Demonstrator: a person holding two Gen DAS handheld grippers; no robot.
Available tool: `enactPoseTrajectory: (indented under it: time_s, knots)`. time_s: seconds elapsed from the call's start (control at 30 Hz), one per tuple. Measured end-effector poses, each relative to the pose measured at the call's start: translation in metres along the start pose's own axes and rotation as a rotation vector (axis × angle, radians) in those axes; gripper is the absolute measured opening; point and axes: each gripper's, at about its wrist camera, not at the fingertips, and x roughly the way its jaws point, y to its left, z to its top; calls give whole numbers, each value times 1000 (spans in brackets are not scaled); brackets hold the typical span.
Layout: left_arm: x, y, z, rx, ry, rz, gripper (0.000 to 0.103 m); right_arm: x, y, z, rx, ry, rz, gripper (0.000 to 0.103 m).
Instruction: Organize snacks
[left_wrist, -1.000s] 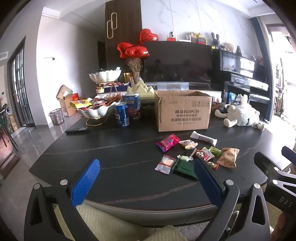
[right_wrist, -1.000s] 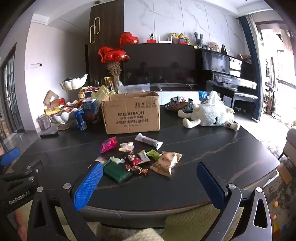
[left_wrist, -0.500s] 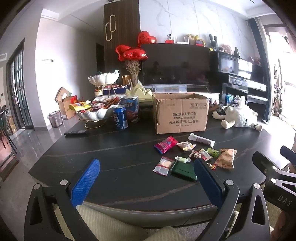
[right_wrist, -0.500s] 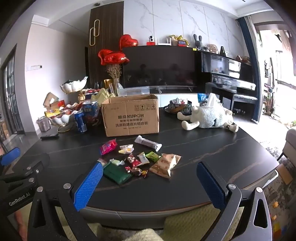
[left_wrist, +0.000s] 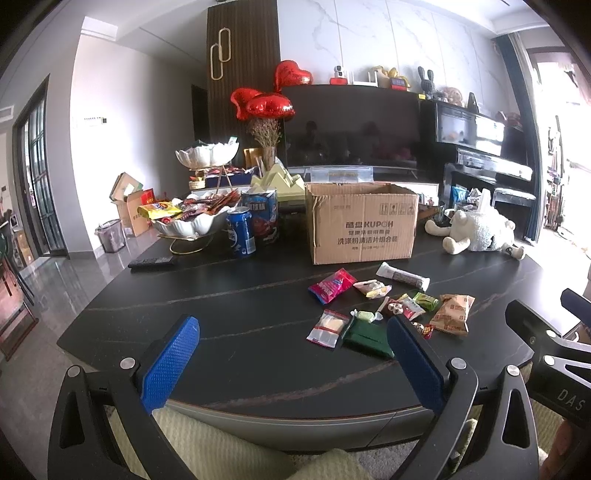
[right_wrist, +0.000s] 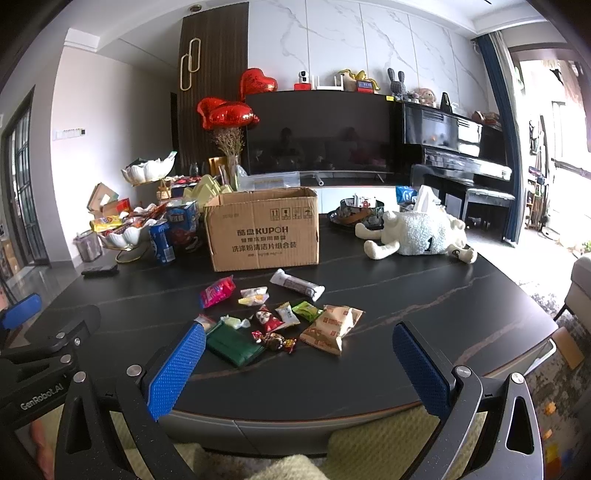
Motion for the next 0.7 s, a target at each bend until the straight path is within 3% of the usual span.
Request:
enactPoseTrajectory:
  time_s: [0.7]
  knots:
    - [0, 1, 1, 2, 2, 1, 103, 0, 1, 0, -1, 0, 0, 102]
